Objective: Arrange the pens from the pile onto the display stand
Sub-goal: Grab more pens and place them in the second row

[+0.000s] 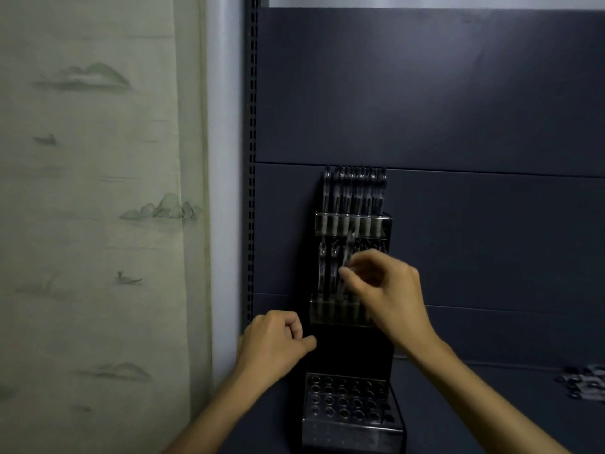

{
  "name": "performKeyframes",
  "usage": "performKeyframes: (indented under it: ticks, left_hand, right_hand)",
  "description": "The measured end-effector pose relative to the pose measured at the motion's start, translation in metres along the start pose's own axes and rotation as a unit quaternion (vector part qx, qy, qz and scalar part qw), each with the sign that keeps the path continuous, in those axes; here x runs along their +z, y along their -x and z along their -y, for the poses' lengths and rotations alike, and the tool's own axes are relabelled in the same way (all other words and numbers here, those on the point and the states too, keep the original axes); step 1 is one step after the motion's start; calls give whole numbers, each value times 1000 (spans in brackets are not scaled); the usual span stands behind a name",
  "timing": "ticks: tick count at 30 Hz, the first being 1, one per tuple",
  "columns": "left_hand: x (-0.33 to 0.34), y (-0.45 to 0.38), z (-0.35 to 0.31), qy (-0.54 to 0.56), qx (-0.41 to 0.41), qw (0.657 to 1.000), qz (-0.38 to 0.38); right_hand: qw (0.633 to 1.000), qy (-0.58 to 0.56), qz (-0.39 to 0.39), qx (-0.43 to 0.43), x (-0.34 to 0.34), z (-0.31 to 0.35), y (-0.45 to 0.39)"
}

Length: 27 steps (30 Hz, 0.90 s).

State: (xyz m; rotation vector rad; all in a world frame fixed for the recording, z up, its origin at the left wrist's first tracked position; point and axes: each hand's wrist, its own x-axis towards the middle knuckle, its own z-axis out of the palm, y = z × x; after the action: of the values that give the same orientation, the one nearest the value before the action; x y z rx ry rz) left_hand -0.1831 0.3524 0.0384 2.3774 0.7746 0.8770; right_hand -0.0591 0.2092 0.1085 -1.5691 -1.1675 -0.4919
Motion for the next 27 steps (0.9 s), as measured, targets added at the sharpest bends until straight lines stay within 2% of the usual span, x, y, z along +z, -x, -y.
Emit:
performKeyframes:
  ticks: [6,11,27]
  left_hand:
    - [0,1,-2,17,15,1000,-3]
    - [5,1,-1,21,16,1000,7]
    - [8,-4,-1,24,19,1000,7]
  right_hand:
    - [997,-12,25,68,14,-3,-25]
    - [998,-11,20,60,21,-2,-28]
    - [992,95,35,72,32,-1,-28]
